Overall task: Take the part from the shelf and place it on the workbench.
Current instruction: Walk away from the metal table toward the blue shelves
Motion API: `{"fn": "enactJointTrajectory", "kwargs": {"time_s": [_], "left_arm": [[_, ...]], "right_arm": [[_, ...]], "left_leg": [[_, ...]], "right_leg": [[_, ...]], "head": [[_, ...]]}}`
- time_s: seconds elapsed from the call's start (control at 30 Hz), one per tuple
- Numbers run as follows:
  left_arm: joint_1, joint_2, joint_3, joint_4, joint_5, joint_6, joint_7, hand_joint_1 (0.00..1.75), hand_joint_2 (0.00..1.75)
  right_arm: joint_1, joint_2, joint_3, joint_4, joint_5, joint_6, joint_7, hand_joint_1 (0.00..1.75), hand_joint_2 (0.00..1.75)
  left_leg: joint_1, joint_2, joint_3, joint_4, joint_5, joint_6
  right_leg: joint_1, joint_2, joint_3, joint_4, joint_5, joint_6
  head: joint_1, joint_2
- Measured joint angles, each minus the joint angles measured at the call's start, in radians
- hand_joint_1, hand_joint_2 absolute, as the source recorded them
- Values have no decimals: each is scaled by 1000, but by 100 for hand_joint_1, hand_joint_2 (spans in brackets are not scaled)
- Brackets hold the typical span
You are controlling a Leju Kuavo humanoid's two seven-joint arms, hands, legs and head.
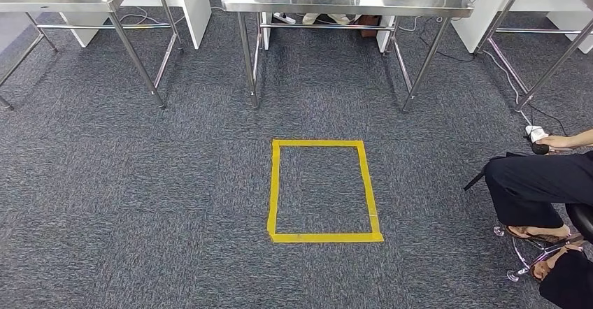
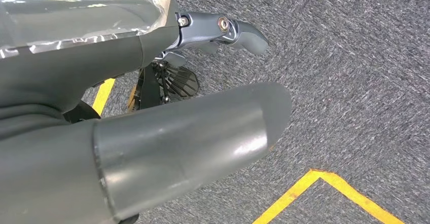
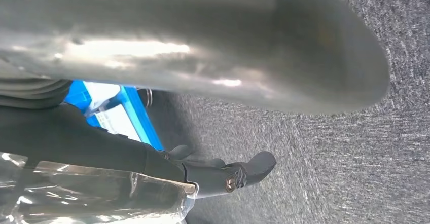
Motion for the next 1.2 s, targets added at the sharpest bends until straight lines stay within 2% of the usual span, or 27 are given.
{"fn": "enactJointTrajectory", "kwargs": {"time_s": [0.03,0.1,0.13,0.17,0.2,0.27,0.3,0.33,0.37,0.43,0.47,0.5,0.53,0.6,0.67,0.7,0.77,0.8,0.83,0.87,0.9,0.97,1.0,1.03,1.1,1.13,1.2], "left_arm": [[0,0,0,0,0,0,0,0,0],[-1,2,0,0,1,-1,0,0,0],[-1,2,0,0,1,-1,-1,0,0],[-1,2,0,0,2,-2,-1,0,0],[-1,2,0,0,3,-2,-1,0,0],[1,2,0,0,4,-3,-2,0,0],[2,3,0,0,4,-3,-2,0,0],[3,2,0,0,4,-3,-2,0,0],[3,2,0,0,3,-3,-2,0,0],[2,1,0,0,1,-2,-1,0,0],[1,1,0,0,0,-2,-1,0,0],[0,2,0,0,0,-2,0,0,0],[-1,3,0,0,-1,-2,0,0,0],[-4,3,-1,0,-1,-1,1,0,0],[-6,3,-1,0,-4,-2,1,0,0],[-6,3,-1,0,-5,-2,1,0,0],[-5,3,-1,0,-7,-2,1,0,0],[-5,3,-1,0,-7,-2,1,0,0],[-4,4,-1,0,-7,-2,2,0,0],[-3,4,-1,0,-6,-2,2,0,0],[-3,4,-1,0,-5,-2,2,0,0],[-3,6,-1,0,-4,-2,2,0,0],[-3,6,-1,0,-3,-2,2,0,0],[-3,7,-1,0,-3,-2,2,0,0],[-3,6,-1,0,-3,-2,2,0,0],[-3,5,-1,0,-2,-2,2,0,0],[-3,4,-1,0,-2,-2,1,0,0]], "right_arm": [[0,1,-7,0,-16,0,-10,0,0],[-1,3,-29,0,-53,0,-33,0,0],[-2,4,-41,0,-67,0,-43,0,0],[-3,5,-51,0,-75,0,-50,0,0],[-3,5,-60,0,-80,0,-55,0,0],[-2,4,-76,0,-88,0,-59,0,0],[0,4,-83,0,-92,0,-59,0,0],[1,4,-91,0,-96,0,-59,0,0],[2,4,-98,0,-100,0,-59,0,0],[1,4,-109,0,-106,-1,-59,0,0],[-1,5,-113,0,-107,-1,-59,0,0],[-3,7,-117,0,-108,-1,-59,0,0],[-4,9,-120,0,-109,-1,-59,0,0],[-5,9,-127,-1,-109,-1,-59,0,0],[-5,10,-132,-1,-109,-1,-60,0,0],[-6,10,-134,-1,-109,-1,-60,0,0],[-6,10,-136,-1,-109,-1,-60,0,0],[-6,10,-137,-1,-109,-1,-60,0,0],[-5,10,-137,-1,-109,-1,-60,0,0],[-4,10,-137,-1,-109,-1,-60,0,0],[-3,10,-137,-1,-108,-1,-60,0,0],[-4,13,-137,-1,-107,-1,-60,0,0],[-5,14,-137,-1,-107,-1,-59,0,0],[-7,15,-137,-1,-106,-1,-59,0,0],[-7,16,-138,-1,-106,-1,-58,0,0],[-6,16,-138,-1,-106,-1,-58,0,0],[-5,15,-139,-1,-107,-1,-58,0,0]], "left_leg": [[-1,0,-1,3,0,2],[3,2,1,-7,9,13],[7,5,3,-17,18,19],[13,9,4,-29,27,25],[17,14,4,-37,34,28],[18,24,-4,-38,38,28],[19,30,-7,-36,39,26],[20,36,-9,-34,38,23],[23,42,-11,-30,37,18],[28,54,-15,-15,28,3],[28,60,-18,-4,21,-8],[26,65,-20,5,14,-18],[24,70,-22,11,10,-26],[28,79,-22,15,7,-37],[35,58,-33,46,-22,-48],[38,38,-52,92,-56,-52],[38,5,-114,229,-134,-55],[38,0,-142,289,-157,-53],[38,-3,-155,316,-160,-49],[37,-5,-149,305,-143,-43],[37,-13,-122,252,-110,-35],[32,-55,-48,109,-46,-15],[29,-72,-23,59,-28,-8],[25,-82,-13,36,-23,-4],[19,-66,-14,28,-17,-1],[19,-54,-14,23,-10,1],[23,-30,-17,12,5,9]], "right_leg": [[-3,1,0,-3,3,4],[-5,3,0,-11,10,15],[-5,5,-6,-7,5,18],[-1,8,-19,17,-12,16],[-1,9,-43,66,-40,10],[-3,12,-106,210,-104,3],[-5,12,-128,266,-123,6],[-8,12,-132,286,-127,12],[-12,10,-114,262,-115,23],[-19,-11,-36,126,-74,42],[-20,-23,-3,67,-60,43],[-19,-30,16,34,-55,39],[-17,-32,19,27,-57,31],[-14,-14,10,33,-54,13],[-15,2,5,33,-48,-1],[-14,10,3,32,-45,-7],[-9,26,-7,33,-38,-17],[-5,35,-11,33,-35,-21],[-2,45,-15,33,-33,-23],[2,56,-17,33,-30,-25],[4,68,-17,33,-28,-24],[9,89,-18,34,-22,-21],[9,98,-21,34,-19,-18],[9,105,-23,34,-15,-14],[6,122,-32,31,-7,-1],[6,119,-38,35,-6,4],[8,81,-70,87,-39,4]], "head": [[0,0],[-2,0],[-2,0],[-1,0],[2,0],[7,0],[8,0],[8,0],[8,0],[9,0],[11,0],[11,0],[10,0],[5,0],[2,0],[0,0],[-5,0],[-6,0],[-6,0],[-6,0],[-6,0],[-5,0],[-4,0],[-4,0],[-4,0],[-4,0],[2,0]]}}
